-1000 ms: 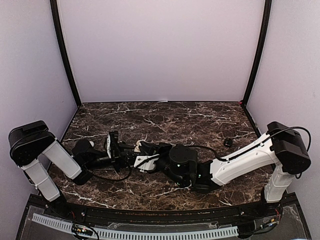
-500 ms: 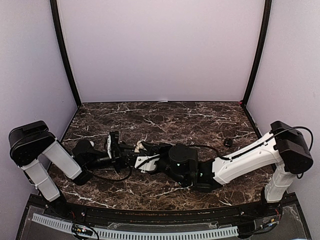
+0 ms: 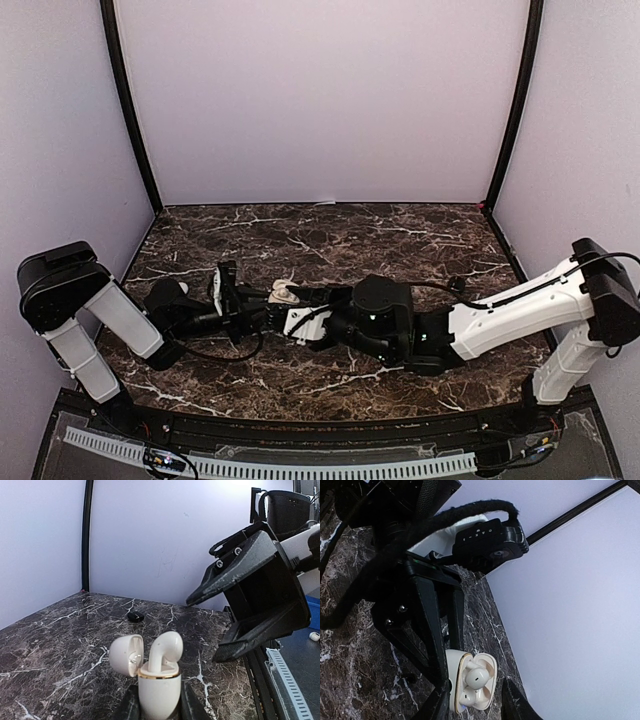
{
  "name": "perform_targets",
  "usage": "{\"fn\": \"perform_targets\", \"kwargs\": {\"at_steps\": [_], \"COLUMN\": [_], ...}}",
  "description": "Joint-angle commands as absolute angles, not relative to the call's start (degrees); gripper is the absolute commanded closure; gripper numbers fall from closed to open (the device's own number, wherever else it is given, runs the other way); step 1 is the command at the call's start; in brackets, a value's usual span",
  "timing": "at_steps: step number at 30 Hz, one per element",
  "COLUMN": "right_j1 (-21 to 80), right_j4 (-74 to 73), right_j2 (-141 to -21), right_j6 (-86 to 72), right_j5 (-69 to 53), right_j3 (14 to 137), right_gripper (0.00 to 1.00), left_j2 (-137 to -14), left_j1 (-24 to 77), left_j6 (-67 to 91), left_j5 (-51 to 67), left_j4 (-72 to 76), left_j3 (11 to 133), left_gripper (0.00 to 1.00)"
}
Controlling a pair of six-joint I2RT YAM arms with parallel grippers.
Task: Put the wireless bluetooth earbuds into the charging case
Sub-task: Insert the left earbud into the left side groove of the charging case, then adjust the left earbud in the left side groove of the charging case.
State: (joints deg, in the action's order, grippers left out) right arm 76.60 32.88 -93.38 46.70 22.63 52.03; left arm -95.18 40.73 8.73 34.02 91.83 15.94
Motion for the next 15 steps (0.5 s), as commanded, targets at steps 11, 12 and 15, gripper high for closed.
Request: {"fn": "perform_targets", "kwargs": {"at_steps": [11,12,15], "right_j1": [72.6,72.6,72.3], "right_j4": [26.1,25.9,24.2], "right_j2": [-84.6,-84.2,-82.7], "right_j6": [25.8,24.2,18.8], "right_j5": [14.8,14.8,15.3], "right_j3": [52.8,52.7,52.8], "right_gripper": [0.88,0.87,0.83], "left_j2": [-94.3,-94.4,-94.3], "left_j1": [40.9,40.9,40.9], "left_j6": [10.4,10.5,10.7], "left_j5": [36.6,36.7,37.0], "left_j4": [105.0,105.0,105.0], "left_j3": [17.1,17.1,17.1], "left_gripper": [1.0,1.0,1.0]}}
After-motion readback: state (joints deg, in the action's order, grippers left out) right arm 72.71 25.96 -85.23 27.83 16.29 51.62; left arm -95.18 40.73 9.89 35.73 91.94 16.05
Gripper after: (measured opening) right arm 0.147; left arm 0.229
